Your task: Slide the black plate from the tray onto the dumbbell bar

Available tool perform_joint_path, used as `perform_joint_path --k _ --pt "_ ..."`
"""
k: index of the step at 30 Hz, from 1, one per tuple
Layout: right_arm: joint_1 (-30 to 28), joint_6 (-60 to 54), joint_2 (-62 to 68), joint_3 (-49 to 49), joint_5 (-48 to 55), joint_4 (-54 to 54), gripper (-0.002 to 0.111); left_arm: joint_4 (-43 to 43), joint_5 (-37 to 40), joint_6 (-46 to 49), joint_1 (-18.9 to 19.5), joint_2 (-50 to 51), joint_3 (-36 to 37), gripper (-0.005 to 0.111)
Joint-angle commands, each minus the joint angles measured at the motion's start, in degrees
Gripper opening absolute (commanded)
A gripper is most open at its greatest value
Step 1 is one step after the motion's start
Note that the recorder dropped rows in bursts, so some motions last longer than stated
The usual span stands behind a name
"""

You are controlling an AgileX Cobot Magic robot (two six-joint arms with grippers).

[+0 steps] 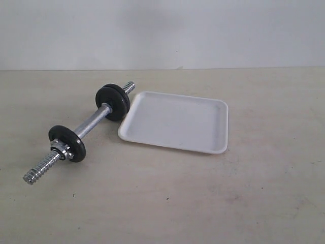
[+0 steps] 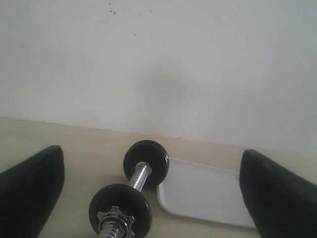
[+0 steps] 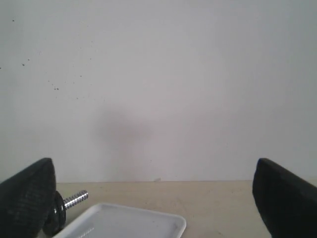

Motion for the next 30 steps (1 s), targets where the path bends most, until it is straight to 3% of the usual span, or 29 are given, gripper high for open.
perform_joint_path --k 1,9,17,30 --pt "0.1 -0.8 -0.3 0.2 2.9 -0.3 0.105 0.8 1.5 0.8 0.0 -0.1 0.2 0.088" --pt "0.1 -1.3 -0.3 0.2 15.2 -0.4 0.105 2.4 5.0 2.7 0.0 -0.1 0.2 0.088" --pt "0.1 0.9 -0.3 0.2 14.6 5.3 0.105 2.4 6.6 2.7 0.0 -0.1 0.2 0.088" --pt "0.1 1.1 -0.3 0.2 13.2 5.4 0.105 -0.2 6.6 2.6 0.0 -0.1 0.2 0.088"
